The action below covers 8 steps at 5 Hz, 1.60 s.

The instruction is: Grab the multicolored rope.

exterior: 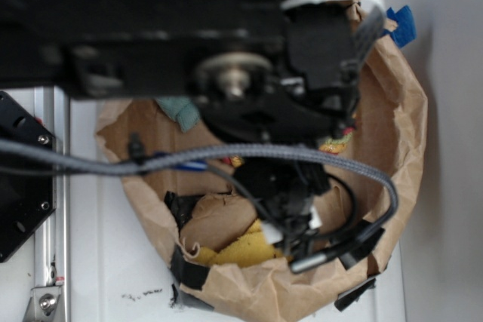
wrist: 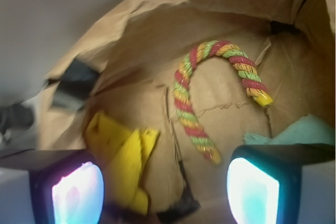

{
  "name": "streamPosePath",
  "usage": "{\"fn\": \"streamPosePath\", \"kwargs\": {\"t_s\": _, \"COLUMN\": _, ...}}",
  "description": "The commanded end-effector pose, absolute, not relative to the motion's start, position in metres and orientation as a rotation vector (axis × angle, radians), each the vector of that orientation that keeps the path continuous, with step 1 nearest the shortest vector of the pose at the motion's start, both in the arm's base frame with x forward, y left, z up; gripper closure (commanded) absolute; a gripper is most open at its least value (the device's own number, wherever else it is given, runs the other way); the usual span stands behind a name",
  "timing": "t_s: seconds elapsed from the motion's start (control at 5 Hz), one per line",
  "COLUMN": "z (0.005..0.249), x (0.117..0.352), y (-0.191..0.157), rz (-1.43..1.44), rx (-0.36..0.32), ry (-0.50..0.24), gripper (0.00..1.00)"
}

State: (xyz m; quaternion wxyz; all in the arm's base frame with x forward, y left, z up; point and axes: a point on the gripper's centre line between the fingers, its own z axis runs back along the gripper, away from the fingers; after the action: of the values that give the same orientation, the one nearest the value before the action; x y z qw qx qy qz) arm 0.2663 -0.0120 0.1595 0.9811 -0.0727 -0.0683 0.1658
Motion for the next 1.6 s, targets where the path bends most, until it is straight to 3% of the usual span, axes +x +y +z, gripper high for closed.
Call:
{"fn": "streamPosePath", "kwargs": {"t_s": 0.0, "z": 0.154, "x": 0.279, "y": -0.008, "rz": 0.300, "rx": -0.142, "ry": -0.165, "gripper": 0.00}}
{"fn": "streamPosePath", "kwargs": {"t_s": 0.4, "z": 0.154, "x": 0.279, "y": -0.008, "rz": 0.300, "rx": -0.142, "ry": -0.165, "gripper": 0.00}}
{"fn": "streamPosePath", "kwargs": {"t_s": 0.6, "z": 0.115, "x": 0.280, "y": -0.007, "rz": 0.285, "rx": -0.087, "ry": -0.184, "gripper": 0.00}}
{"fn": "streamPosePath", "kwargs": {"t_s": 0.8, "z": 0.096, "x": 0.288, "y": -0.002, "rz": 0.290, "rx": -0.053, "ry": -0.171, "gripper": 0.00}}
{"fn": "streamPosePath", "kwargs": {"t_s": 1.2, "z": 0.072, "x": 0.317, "y": 0.011, "rz": 0.302, "rx": -0.044, "ry": -0.116, "gripper": 0.00}}
{"fn": "streamPosePath", "kwargs": {"t_s": 1.4, "z": 0.066, "x": 0.319, "y": 0.013, "rz": 0.284, "rx": -0.026, "ry": -0.135, "gripper": 0.00}}
